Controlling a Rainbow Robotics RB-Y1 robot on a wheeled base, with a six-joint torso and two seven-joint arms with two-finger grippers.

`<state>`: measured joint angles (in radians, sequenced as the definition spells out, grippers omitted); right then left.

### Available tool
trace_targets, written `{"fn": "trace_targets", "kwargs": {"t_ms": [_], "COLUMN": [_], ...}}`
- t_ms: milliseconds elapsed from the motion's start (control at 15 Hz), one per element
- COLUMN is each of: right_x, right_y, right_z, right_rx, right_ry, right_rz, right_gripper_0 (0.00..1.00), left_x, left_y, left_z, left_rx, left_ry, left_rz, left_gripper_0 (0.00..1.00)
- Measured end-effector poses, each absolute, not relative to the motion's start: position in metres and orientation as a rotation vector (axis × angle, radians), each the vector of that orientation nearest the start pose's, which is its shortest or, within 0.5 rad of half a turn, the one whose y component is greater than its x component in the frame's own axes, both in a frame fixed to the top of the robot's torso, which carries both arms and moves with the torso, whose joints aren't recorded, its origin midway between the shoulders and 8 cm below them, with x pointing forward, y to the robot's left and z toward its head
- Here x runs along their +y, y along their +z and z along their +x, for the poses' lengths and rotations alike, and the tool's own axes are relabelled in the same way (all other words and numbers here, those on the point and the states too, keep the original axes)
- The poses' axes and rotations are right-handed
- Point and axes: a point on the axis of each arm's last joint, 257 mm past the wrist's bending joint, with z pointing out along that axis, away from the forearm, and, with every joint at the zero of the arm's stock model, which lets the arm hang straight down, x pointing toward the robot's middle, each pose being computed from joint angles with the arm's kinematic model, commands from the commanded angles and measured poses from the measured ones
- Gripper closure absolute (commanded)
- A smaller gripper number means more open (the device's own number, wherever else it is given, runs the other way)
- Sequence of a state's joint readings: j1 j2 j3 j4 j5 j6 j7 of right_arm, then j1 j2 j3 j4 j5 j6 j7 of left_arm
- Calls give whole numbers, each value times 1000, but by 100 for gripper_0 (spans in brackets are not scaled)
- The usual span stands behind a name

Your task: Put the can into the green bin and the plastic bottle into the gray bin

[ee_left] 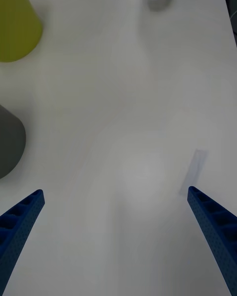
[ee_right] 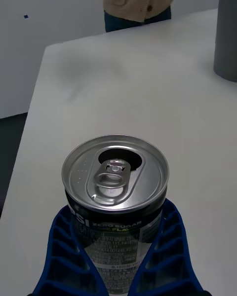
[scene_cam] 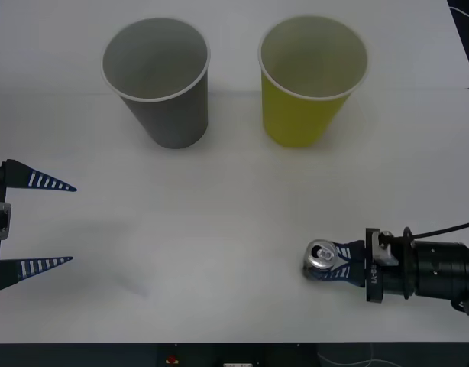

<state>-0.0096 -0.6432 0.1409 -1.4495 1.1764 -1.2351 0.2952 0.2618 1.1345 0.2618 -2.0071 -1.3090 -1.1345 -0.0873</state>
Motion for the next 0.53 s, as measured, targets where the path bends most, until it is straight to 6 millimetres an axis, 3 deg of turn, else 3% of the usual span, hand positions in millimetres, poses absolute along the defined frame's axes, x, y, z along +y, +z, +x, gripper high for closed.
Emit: {"fn": "trace_targets", "kwargs": {"t_ms": [533], "right_x": [-167], "right_y": [-232], "right_z": [358], "right_rx": [1680], "right_ry": [704], "right_rz": [-1215], "right_gripper_0": [100], "left_x": [286], "left_y": [-167], "left_z": [341], "left_rx": [1444], "left_ry": [-118], "left_rz": [1762], "left_gripper_0": [0]}}
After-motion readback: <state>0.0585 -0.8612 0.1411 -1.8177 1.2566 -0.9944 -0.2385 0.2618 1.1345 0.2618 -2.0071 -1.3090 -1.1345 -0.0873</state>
